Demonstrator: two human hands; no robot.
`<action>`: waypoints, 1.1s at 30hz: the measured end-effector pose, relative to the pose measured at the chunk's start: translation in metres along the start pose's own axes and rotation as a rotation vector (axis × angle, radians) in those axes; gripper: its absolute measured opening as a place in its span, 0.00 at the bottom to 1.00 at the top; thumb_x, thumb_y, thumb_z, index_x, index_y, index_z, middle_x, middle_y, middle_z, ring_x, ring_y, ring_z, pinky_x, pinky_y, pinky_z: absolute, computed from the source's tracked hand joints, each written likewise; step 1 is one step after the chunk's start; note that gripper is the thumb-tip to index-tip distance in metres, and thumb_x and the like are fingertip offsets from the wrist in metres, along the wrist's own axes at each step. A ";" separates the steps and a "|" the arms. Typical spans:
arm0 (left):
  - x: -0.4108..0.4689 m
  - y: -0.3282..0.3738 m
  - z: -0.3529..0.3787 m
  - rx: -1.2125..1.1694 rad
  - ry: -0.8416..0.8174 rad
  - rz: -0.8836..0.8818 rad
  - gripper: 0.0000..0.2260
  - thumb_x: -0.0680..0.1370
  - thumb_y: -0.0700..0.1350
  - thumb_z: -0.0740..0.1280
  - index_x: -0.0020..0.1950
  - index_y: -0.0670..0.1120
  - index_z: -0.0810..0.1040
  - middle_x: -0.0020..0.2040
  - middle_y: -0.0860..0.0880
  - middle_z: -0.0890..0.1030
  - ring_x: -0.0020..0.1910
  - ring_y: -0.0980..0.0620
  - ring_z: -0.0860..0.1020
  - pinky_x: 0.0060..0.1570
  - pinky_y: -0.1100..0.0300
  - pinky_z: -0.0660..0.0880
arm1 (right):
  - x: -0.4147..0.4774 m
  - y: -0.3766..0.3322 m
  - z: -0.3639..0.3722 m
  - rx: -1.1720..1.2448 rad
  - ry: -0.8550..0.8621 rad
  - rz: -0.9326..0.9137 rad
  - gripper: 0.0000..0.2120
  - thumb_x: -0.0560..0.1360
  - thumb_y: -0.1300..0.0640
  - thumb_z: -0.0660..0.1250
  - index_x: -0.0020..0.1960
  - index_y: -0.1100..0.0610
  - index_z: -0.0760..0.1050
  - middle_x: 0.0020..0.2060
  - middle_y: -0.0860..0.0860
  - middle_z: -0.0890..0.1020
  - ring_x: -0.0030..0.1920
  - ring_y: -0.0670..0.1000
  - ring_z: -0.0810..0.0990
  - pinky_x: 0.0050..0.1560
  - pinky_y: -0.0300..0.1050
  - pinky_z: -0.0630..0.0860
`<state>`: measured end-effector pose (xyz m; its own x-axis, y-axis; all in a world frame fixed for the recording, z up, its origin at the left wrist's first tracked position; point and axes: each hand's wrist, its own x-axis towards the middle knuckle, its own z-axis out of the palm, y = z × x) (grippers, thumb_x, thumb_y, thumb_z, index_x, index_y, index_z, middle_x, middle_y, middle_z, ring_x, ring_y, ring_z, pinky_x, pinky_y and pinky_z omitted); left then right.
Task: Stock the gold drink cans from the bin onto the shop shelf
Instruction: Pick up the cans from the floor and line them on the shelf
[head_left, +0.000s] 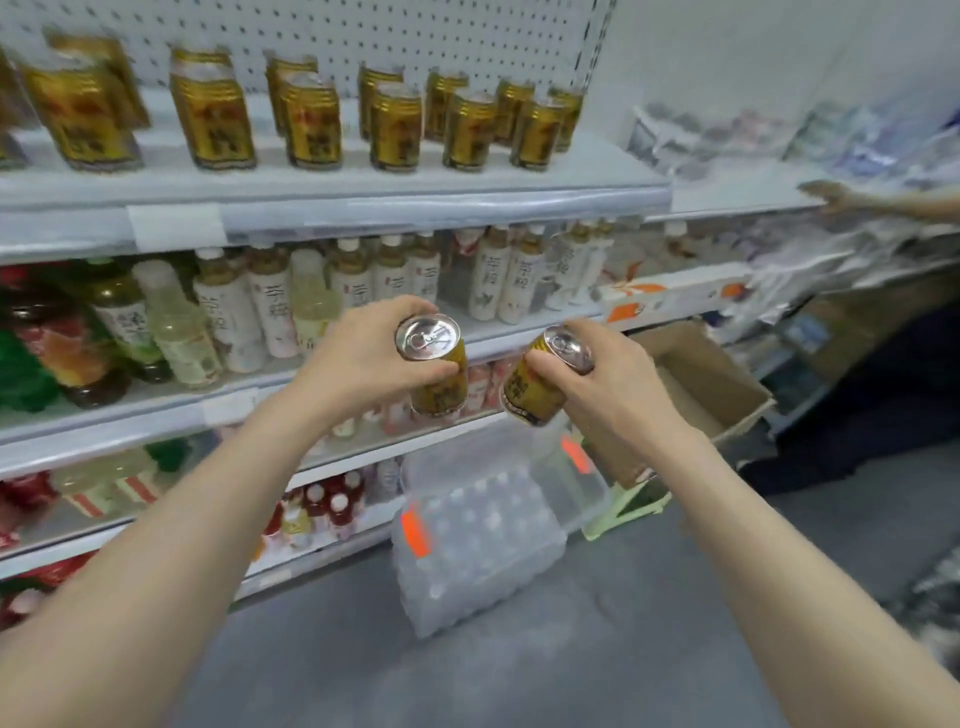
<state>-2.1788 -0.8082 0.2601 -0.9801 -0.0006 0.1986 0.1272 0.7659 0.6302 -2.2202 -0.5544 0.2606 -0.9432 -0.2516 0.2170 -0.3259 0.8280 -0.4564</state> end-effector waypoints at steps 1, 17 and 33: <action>0.015 0.014 0.008 -0.005 0.001 0.011 0.25 0.66 0.59 0.75 0.60 0.57 0.76 0.54 0.57 0.81 0.52 0.55 0.77 0.50 0.59 0.72 | 0.008 0.013 -0.014 -0.011 0.007 -0.004 0.26 0.71 0.31 0.61 0.60 0.47 0.75 0.54 0.46 0.81 0.55 0.50 0.78 0.55 0.52 0.74; 0.243 0.136 0.054 0.010 0.086 0.118 0.29 0.66 0.62 0.73 0.64 0.55 0.75 0.57 0.56 0.80 0.53 0.55 0.78 0.52 0.53 0.77 | 0.210 0.142 -0.127 0.147 0.048 -0.029 0.26 0.73 0.38 0.67 0.68 0.47 0.71 0.61 0.46 0.79 0.60 0.48 0.76 0.59 0.47 0.74; 0.369 0.179 0.083 0.166 0.253 -0.033 0.22 0.68 0.58 0.74 0.59 0.52 0.77 0.54 0.55 0.81 0.52 0.56 0.77 0.53 0.54 0.76 | 0.437 0.184 -0.149 0.078 -0.102 -0.278 0.26 0.74 0.44 0.67 0.70 0.51 0.70 0.64 0.50 0.77 0.63 0.54 0.75 0.53 0.42 0.71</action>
<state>-2.5302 -0.6180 0.3836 -0.9116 -0.1711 0.3738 0.0490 0.8575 0.5121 -2.6827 -0.4375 0.4005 -0.8178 -0.5150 0.2570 -0.5723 0.6805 -0.4576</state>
